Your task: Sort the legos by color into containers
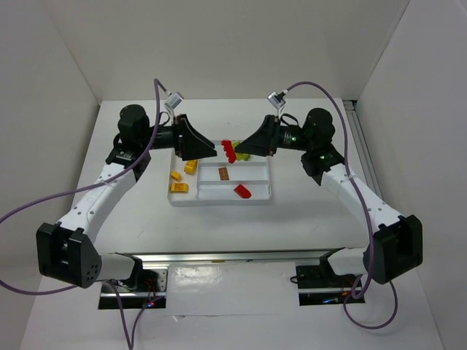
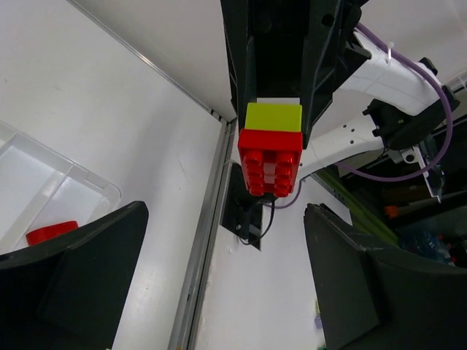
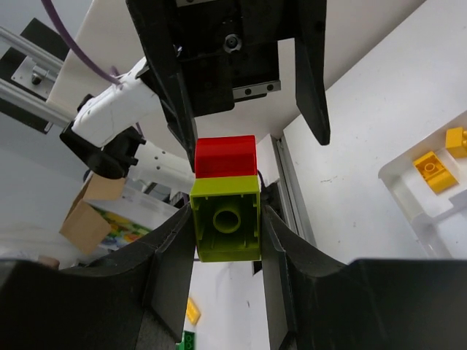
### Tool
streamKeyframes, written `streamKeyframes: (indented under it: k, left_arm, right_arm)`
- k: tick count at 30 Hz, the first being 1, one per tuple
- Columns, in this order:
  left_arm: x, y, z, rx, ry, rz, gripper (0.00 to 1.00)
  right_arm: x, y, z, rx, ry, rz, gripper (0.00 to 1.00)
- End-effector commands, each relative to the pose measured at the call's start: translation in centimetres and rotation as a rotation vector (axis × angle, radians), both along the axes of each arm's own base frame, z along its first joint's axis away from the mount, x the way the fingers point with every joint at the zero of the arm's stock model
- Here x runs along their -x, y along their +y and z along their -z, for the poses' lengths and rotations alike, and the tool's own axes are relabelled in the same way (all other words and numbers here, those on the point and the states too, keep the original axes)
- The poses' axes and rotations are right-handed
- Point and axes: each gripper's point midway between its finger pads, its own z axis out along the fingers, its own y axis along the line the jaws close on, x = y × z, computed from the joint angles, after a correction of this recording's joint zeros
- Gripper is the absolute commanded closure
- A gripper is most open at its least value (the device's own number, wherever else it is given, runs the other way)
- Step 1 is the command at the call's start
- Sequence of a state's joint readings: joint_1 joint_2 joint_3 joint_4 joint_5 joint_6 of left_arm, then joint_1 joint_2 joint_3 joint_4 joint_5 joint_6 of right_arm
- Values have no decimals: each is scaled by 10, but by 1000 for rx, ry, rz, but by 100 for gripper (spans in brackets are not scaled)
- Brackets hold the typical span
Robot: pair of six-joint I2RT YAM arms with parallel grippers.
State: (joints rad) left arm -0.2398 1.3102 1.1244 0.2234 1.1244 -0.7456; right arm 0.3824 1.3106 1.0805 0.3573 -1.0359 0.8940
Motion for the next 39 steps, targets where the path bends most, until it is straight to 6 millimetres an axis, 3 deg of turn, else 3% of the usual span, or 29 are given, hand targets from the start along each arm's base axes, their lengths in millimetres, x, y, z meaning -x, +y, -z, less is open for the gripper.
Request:
streamKeyframes:
  k: [1, 5, 6, 10, 17, 20, 21, 23, 24, 27, 29, 31, 35, 37, 39]
  left_arm:
    - [5, -7, -20, 39, -90, 65, 1]
    - [9, -17, -22, 48, -89, 97, 1]
    - [12, -19, -30, 61, -104, 108, 1]
    - [17, -27, -30, 73, -104, 152, 4]
    - [21, -32, -29, 70, -106, 181, 30]
    - [23, -31, -31, 69, -115, 180, 49]
    - [23, -31, -29, 65, -114, 180, 66]
    - [23, -31, -29, 59, -103, 179, 89]
    - [20, -29, -31, 56, -114, 170, 100]
    - [12, -16, -30, 44, -99, 125, 100]
    - [0, -1, -18, 18, -62, 55, 100]
    - [-10, 10, -7, -21, -62, 11, 100]
    - [-16, 26, 16, -66, 30, -53, 100]
    - [-24, 31, 30, -101, 92, -120, 100]
    - [-38, 39, 63, -201, 194, -216, 100]
  right_arm:
    - [11, 6, -29, -49, -109, -43, 80]
    - [9, 13, -17, -18, -90, -51, 80]
    - [9, 13, -19, -17, -99, -51, 80]
    - [12, 15, -19, -18, -99, -60, 80]
    - [10, 16, -15, -11, -82, -51, 80]
    - [9, 15, -12, -3, -87, -50, 80]
    - [8, 16, -11, 1, -77, -41, 80]
    - [7, 15, -2, 27, -75, -39, 80]
    - [-5, 9, 2, 42, -65, 10, 80]
    - [-19, -10, 7, 65, -49, 92, 82]
    - [-30, -24, 8, 83, -56, 166, 82]
    - [-37, -30, 23, 141, -37, 202, 82]
    - [-55, -38, 41, 214, -4, 310, 82]
    - [-81, -45, 61, 277, 36, 421, 82]
    - [-108, -57, 79, 403, 73, 571, 82]
